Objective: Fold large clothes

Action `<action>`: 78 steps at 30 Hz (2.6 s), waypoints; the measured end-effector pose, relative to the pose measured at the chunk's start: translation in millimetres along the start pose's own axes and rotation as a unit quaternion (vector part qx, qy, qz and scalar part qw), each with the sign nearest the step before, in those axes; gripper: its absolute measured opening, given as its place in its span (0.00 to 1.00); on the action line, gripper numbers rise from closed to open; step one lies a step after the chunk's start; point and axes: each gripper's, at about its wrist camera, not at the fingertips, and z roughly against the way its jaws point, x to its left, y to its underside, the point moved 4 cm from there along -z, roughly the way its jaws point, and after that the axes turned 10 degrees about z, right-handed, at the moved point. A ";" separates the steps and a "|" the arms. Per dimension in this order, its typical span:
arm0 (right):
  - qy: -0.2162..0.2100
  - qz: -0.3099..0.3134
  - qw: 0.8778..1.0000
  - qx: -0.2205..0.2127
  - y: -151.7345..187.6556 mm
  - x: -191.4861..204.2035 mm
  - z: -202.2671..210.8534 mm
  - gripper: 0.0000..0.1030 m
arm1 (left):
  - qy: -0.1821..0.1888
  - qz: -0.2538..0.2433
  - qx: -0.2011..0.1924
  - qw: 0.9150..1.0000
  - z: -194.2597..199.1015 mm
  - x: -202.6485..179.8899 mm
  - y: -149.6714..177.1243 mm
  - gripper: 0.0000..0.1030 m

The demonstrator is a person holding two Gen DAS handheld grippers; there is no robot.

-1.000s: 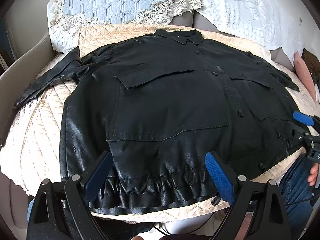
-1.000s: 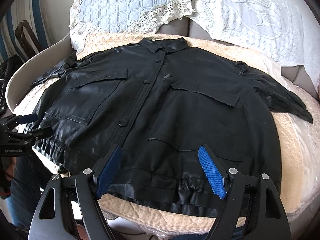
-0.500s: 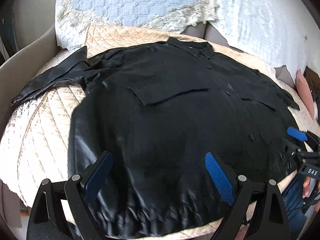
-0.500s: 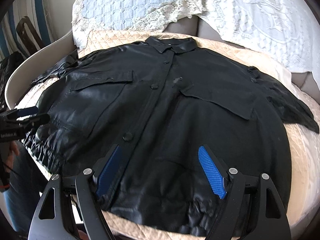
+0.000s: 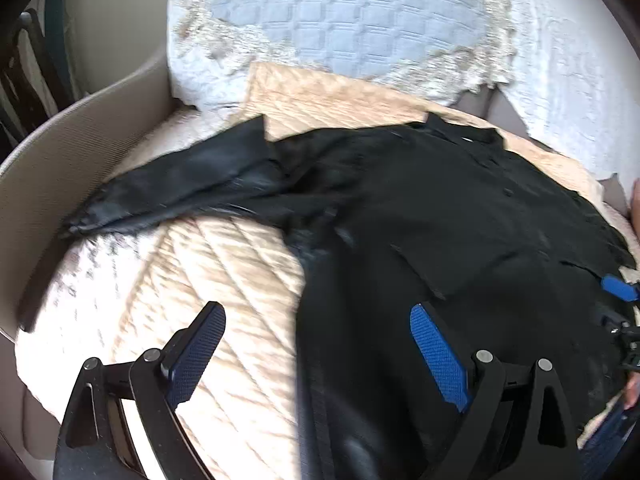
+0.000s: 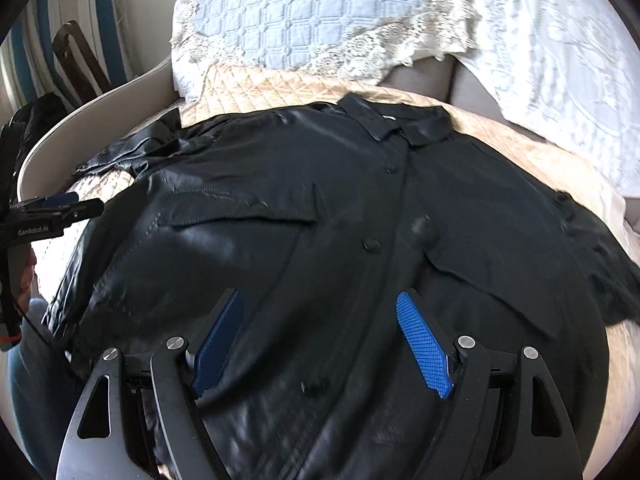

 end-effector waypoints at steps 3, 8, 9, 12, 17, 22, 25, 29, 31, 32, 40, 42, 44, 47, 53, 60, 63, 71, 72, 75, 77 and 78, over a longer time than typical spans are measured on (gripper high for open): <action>-0.004 0.010 1.000 0.001 -11.3 5.6 -10.1 0.77 | -0.013 0.008 -0.007 1.000 -10.3 20.3 -10.8 0.92; -0.005 0.021 1.000 0.004 -26.0 11.7 -25.2 0.77 | -0.034 0.052 -0.024 0.998 -26.9 69.8 -34.9 0.92; -0.006 0.022 1.000 0.004 -27.5 12.0 -26.8 0.77 | -0.040 0.069 -0.026 0.997 -30.8 84.2 -40.8 0.92; -0.006 0.025 1.000 0.008 -32.5 12.0 -34.4 0.77 | -0.045 0.124 -0.030 0.991 -44.5 125.1 -54.7 0.92; -0.005 0.028 0.999 0.015 -39.4 11.1 -46.5 0.77 | -0.048 0.225 -0.019 0.973 -71.6 188.9 -64.7 0.92; -0.005 0.027 0.999 0.024 -42.6 8.0 -56.6 0.77 | -0.050 0.240 -0.037 0.969 -87.0 206.2 -82.6 0.92; -0.005 0.023 0.999 0.026 -42.7 6.3 -59.4 0.77 | -0.070 0.237 -0.032 0.969 -100.3 207.7 -87.1 0.79; -0.005 0.014 1.000 0.025 -41.1 2.2 -57.8 0.77 | -0.081 0.227 -0.035 0.970 -96.3 208.0 -96.1 0.16; -0.006 0.004 1.000 0.025 -38.3 -1.1 -54.9 0.77 | -0.080 0.220 -0.044 0.971 -86.6 202.5 -103.9 0.06; -0.005 0.002 1.000 0.026 -37.2 -2.0 -53.6 0.77 | -0.078 0.213 -0.051 0.973 -79.1 196.8 -108.8 0.06; 0.009 -0.008 1.000 0.020 -20.0 -7.3 -36.8 0.77 | 0.066 0.109 -0.140 0.982 19.6 66.3 -154.7 0.05; 0.006 -0.021 1.000 0.021 -14.4 -13.4 -33.2 0.77 | 0.114 0.080 -0.144 0.980 30.8 24.2 -157.4 0.05; 0.001 -0.035 0.999 0.020 -9.4 -20.2 -29.3 0.77 | 0.161 0.051 -0.134 0.977 33.1 -21.8 -152.9 0.05; 0.003 -0.052 0.998 0.022 -1.2 -31.9 -24.0 0.77 | 0.203 0.011 -0.099 0.974 11.0 -84.4 -137.1 0.05; -0.003 -0.093 0.995 0.032 12.9 -53.3 -19.6 0.77 | 0.244 -0.014 0.030 0.969 -61.4 -151.9 -82.7 0.12; -0.023 -0.126 0.991 0.026 8.0 -63.8 -19.6 0.77 | 0.329 -0.025 0.043 0.943 -18.7 -146.6 -66.8 0.59; -0.047 -0.144 0.988 0.011 -7.9 -62.0 -23.1 0.77 | 0.302 -0.022 -0.005 0.953 -3.1 -120.5 -78.2 0.60; -0.086 -0.163 0.983 -0.018 -71.7 -58.2 -61.5 0.72 | 0.165 0.051 0.014 0.985 -57.0 -40.0 -78.6 0.58; -0.071 -0.168 0.983 -0.007 -74.9 -61.6 -71.8 0.72 | 0.157 0.052 0.023 0.986 -64.1 -39.6 -76.9 0.58; -0.005 -0.185 0.982 0.031 -69.8 -76.7 -94.4 0.72 | 0.136 0.048 0.052 0.988 -79.6 -36.1 -68.5 0.57; -0.006 -0.203 0.978 0.051 -62.0 -84.9 -110.2 0.72 | 0.112 0.034 0.066 0.991 -90.7 -38.8 -62.2 0.57; -0.013 -0.208 0.976 0.070 -57.3 -86.0 -121.5 0.70 | 0.106 0.031 0.071 0.991 -96.3 -41.0 -59.4 0.57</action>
